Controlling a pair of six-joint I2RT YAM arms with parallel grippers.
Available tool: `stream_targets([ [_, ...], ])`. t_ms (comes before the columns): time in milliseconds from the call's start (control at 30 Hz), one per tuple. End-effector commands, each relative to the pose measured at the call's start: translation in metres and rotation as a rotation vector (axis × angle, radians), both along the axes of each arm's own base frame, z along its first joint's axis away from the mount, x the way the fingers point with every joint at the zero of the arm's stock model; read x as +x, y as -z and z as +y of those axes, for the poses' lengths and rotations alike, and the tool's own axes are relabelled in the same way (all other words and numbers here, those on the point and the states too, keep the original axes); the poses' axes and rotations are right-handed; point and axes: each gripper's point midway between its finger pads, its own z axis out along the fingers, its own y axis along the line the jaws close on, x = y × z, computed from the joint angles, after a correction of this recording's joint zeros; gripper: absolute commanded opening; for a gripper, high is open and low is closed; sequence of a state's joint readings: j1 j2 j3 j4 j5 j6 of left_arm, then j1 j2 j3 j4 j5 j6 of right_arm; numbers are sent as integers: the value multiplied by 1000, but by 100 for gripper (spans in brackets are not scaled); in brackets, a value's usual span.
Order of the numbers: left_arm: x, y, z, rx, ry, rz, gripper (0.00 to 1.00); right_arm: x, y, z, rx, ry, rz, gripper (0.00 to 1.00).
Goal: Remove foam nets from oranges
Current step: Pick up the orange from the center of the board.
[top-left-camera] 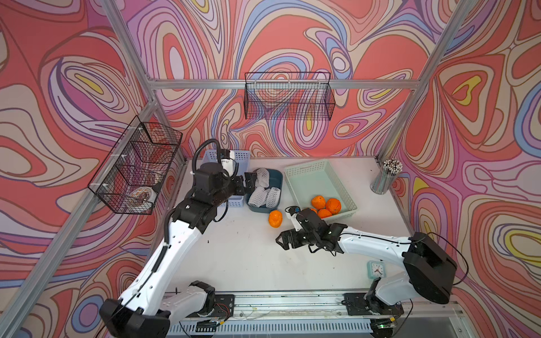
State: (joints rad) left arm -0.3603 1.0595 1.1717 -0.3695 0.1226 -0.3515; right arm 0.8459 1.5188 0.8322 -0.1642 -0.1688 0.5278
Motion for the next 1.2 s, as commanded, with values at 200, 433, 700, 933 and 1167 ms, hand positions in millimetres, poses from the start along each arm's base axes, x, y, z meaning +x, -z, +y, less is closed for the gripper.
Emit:
stream_targets([
  [200, -80, 20, 54, 80, -117, 5, 100, 49, 9, 26, -88, -5, -86, 98],
  [433, -129, 21, 74, 51, -128, -18, 100, 79, 35, 31, -220, 22, -110, 98],
  [700, -161, 28, 78, 30, -92, 8, 100, 95, 46, 28, -285, 73, -139, 93],
  [933, -176, 40, 88, 52, -110, 22, 100, 106, 47, 31, -299, 86, -170, 87],
  [1167, -178, 46, 90, 61, -115, 34, 100, 114, 50, 30, -344, 103, -184, 78],
])
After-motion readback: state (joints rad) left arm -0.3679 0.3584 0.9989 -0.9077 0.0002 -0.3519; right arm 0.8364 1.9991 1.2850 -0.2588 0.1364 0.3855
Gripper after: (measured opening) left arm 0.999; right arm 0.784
